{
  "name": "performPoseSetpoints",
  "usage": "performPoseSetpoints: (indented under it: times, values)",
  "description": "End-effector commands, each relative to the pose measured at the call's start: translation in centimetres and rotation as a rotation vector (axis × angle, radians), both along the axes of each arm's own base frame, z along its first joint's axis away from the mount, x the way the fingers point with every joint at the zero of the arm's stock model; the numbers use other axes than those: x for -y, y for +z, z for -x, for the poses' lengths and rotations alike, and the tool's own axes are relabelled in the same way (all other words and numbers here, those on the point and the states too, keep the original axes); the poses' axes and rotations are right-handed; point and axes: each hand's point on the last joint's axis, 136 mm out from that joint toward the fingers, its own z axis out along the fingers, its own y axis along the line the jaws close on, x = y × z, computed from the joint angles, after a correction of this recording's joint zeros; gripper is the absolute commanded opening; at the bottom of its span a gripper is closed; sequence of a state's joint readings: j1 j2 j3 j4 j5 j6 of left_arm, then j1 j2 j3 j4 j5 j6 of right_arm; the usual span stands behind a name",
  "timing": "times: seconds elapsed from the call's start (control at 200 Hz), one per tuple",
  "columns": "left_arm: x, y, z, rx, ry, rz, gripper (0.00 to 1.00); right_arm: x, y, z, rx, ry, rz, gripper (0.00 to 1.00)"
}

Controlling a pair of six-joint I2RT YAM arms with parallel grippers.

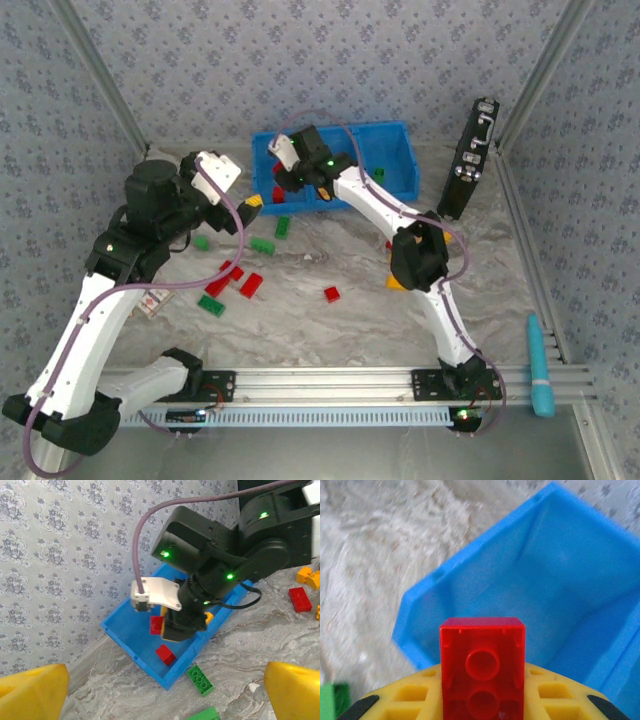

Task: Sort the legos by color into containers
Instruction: Place the lego in the container.

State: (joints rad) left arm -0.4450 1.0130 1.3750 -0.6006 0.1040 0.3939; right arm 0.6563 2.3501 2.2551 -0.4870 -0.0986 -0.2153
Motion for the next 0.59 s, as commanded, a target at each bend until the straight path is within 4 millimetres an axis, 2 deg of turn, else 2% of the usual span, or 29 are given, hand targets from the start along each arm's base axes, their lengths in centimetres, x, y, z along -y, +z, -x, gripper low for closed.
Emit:
performPoseSetpoints:
  times: [0.0, 0.155, 0.39, 0.475, 0.59]
  values:
    - [-0.3, 0.3, -0.2, 0.03, 0.004, -0.008, 1.0, -1.3, -2.0, -1.8, -0.024, -0.061, -0.052, 0.33]
    - [-0.5, 0.3, -0.4, 0.03, 0.012, -0.011, 1.0, -2.4, -3.6, -3.0, -0.048, -0.067, -0.068, 0.39]
    - [-0.4, 0.0, -0.5, 0.024, 0.008, -0.013, 1.0, -2.1, -6.0, -3.9, -0.135, -0.085, -0.141, 0.48]
    - [-0.2, 0.0, -0.8, 0.018, 0.004, -0.007, 1.0, -2.1, -6.9, -3.7, -0.165, -0.084, -0.147, 0.52]
    - [0.1, 0.7, -0.6, 0.018, -0.01, 0.011, 1.0, -2.2, -6.5, -3.0, -0.164, -0.064, -0.146, 0.55]
